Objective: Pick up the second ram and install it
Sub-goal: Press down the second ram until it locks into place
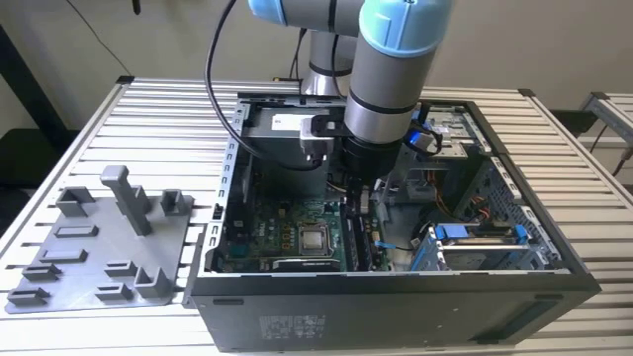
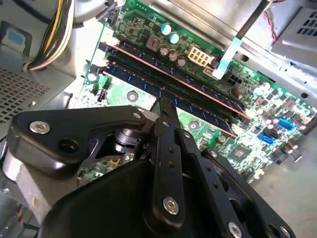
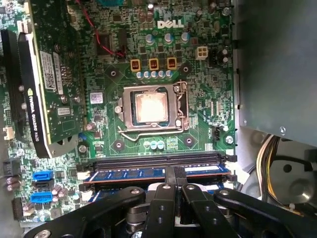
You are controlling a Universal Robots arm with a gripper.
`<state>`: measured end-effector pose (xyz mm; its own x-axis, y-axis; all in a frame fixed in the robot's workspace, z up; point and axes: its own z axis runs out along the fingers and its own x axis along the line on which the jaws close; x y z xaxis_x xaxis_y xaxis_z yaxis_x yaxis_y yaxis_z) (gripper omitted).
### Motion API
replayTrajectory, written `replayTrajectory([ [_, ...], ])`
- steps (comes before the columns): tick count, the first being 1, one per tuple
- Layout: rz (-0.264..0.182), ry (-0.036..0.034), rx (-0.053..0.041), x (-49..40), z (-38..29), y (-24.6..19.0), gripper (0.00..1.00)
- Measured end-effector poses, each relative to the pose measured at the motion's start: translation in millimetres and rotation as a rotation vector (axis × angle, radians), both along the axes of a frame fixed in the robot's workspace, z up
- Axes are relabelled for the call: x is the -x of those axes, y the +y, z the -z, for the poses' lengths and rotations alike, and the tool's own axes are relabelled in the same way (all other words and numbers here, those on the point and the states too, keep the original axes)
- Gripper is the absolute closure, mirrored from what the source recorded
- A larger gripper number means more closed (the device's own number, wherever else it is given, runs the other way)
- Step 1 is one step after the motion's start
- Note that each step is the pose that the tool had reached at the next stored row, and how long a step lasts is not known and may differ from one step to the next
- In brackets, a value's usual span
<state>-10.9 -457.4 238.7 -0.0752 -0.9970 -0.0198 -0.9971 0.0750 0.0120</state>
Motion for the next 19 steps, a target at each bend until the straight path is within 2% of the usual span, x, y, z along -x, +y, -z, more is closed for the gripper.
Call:
replayTrajectory([
  [4,0.000,-0.0001,-0.0003,0.1,0.3,-0.3,0.89],
  [11,-0.002,0.0009,0.0000,-2.0,0.8,-3.8,0.89],
  [14,-0.002,0.0066,0.0002,-3.0,1.0,-4.4,0.89],
  [19,-0.002,0.0072,0.0002,-3.0,1.0,-4.5,0.89],
])
